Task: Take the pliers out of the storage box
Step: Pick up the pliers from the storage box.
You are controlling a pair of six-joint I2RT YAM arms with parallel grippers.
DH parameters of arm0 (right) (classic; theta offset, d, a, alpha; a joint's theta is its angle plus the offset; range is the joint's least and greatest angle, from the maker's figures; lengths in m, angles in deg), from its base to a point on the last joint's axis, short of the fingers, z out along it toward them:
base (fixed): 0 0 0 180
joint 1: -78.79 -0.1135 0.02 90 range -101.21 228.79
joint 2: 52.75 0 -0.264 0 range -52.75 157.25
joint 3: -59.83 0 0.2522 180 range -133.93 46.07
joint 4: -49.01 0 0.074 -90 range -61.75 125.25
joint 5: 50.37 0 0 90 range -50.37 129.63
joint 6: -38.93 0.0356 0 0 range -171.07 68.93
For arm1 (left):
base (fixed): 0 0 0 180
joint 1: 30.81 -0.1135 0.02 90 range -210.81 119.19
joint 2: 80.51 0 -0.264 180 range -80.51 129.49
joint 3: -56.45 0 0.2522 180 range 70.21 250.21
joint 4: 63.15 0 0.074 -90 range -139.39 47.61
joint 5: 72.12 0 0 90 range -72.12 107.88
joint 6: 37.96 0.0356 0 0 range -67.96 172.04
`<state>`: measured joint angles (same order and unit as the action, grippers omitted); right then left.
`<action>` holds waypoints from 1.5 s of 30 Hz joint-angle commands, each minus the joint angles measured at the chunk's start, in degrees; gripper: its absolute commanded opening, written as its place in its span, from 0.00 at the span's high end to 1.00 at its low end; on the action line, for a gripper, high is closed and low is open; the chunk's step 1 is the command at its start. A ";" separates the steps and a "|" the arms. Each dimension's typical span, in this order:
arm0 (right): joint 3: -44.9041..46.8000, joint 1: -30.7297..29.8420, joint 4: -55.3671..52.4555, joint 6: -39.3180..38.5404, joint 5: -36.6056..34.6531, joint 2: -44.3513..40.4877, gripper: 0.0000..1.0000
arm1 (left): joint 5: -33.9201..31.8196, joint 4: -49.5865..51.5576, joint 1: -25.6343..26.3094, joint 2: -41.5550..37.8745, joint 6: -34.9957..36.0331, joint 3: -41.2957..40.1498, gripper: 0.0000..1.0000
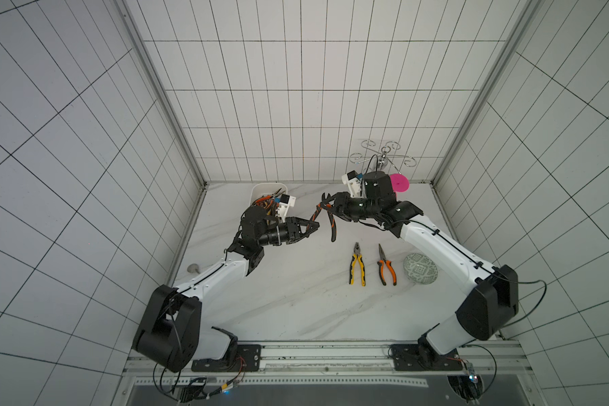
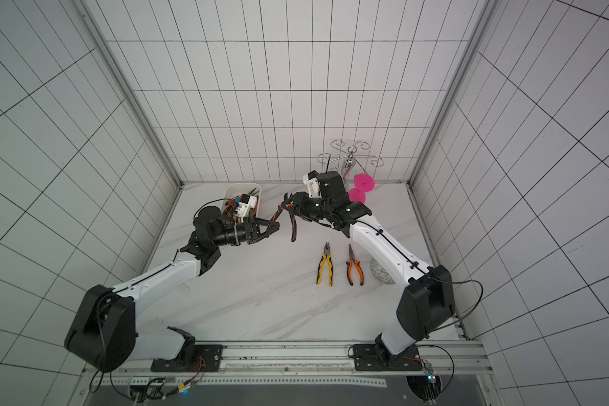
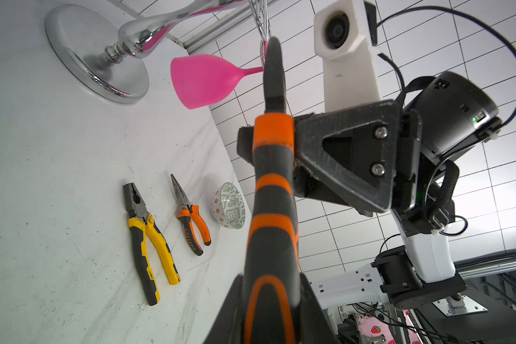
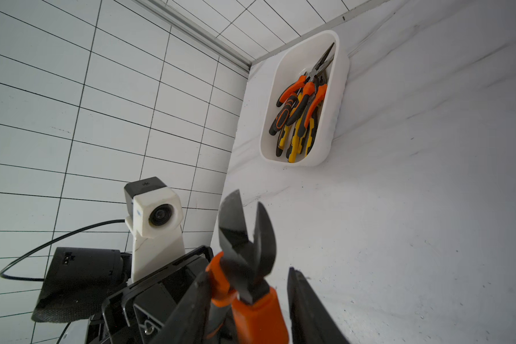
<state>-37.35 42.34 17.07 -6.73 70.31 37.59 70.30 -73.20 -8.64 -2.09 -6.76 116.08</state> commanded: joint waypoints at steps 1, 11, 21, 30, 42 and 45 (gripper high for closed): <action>-5.77 -0.89 -6.39 -2.41 -3.42 0.95 0.56 | -0.72 -2.38 0.81 -0.40 3.72 3.06 1.00; -8.08 -4.43 -9.71 -3.72 -6.87 2.69 0.47 | -1.03 -3.81 2.52 3.71 5.19 4.10 1.00; -22.43 -5.12 -35.53 -6.12 -22.88 9.89 0.46 | -15.25 9.02 7.40 0.50 23.80 4.04 1.00; -25.89 -5.26 -37.71 -3.58 -22.90 13.07 0.60 | -19.09 8.42 9.29 0.55 27.69 2.84 1.00; -28.08 -5.26 -38.16 -3.72 -22.46 15.39 0.91 | -15.47 12.42 9.29 1.97 29.99 3.19 0.58; -27.62 -5.07 -38.13 -3.78 -22.75 15.73 0.93 | -15.08 14.61 8.89 1.05 31.16 2.62 0.50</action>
<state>-61.65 37.51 -20.15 -9.70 48.98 53.02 53.89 -60.57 0.61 -0.08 21.81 118.22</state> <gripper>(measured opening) 0.403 0.489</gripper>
